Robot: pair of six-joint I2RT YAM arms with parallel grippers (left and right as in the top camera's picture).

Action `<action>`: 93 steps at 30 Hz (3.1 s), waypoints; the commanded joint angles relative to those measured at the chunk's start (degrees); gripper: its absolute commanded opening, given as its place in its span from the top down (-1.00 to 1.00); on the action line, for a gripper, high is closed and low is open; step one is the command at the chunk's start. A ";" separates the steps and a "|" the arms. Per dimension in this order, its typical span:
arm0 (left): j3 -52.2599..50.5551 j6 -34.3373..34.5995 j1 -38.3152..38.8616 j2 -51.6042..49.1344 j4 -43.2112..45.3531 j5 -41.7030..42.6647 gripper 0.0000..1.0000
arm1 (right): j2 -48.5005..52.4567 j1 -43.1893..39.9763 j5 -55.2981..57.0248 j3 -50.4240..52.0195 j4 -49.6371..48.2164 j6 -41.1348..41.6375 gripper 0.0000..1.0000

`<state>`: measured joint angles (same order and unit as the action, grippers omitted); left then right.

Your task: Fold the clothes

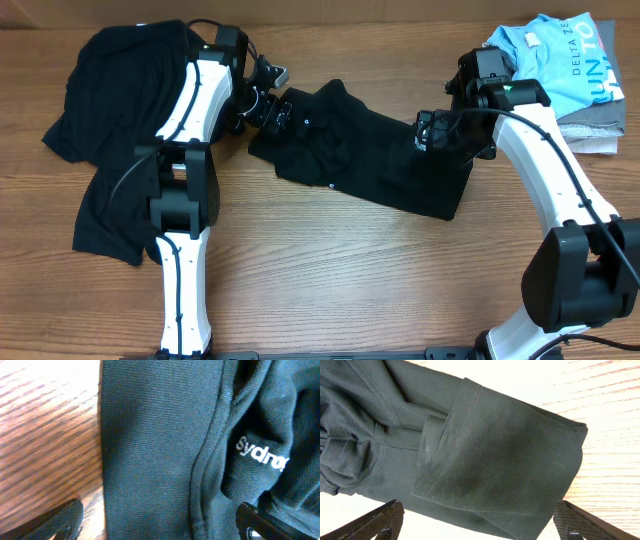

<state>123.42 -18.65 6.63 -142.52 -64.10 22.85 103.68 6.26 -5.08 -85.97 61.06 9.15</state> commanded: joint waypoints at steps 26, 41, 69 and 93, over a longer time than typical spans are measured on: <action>0.35 8.94 2.99 -5.40 -0.50 5.66 0.92 | -0.15 0.00 0.55 -1.20 -0.26 -0.22 -0.85; 4.39 11.04 -2.80 6.58 -10.56 1.22 0.92 | 0.61 0.00 -15.54 4.57 -8.02 1.62 0.92; 4.28 14.56 18.60 16.24 -8.13 -2.51 0.92 | 11.52 -0.39 -26.58 11.02 -16.04 7.85 0.92; 4.22 19.10 26.23 16.20 -0.09 -5.62 0.91 | -9.90 -19.43 -29.79 0.07 -12.81 11.89 0.85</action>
<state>126.48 -0.08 31.55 -128.09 -65.39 15.64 94.83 -10.76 -33.69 -85.47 47.20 20.56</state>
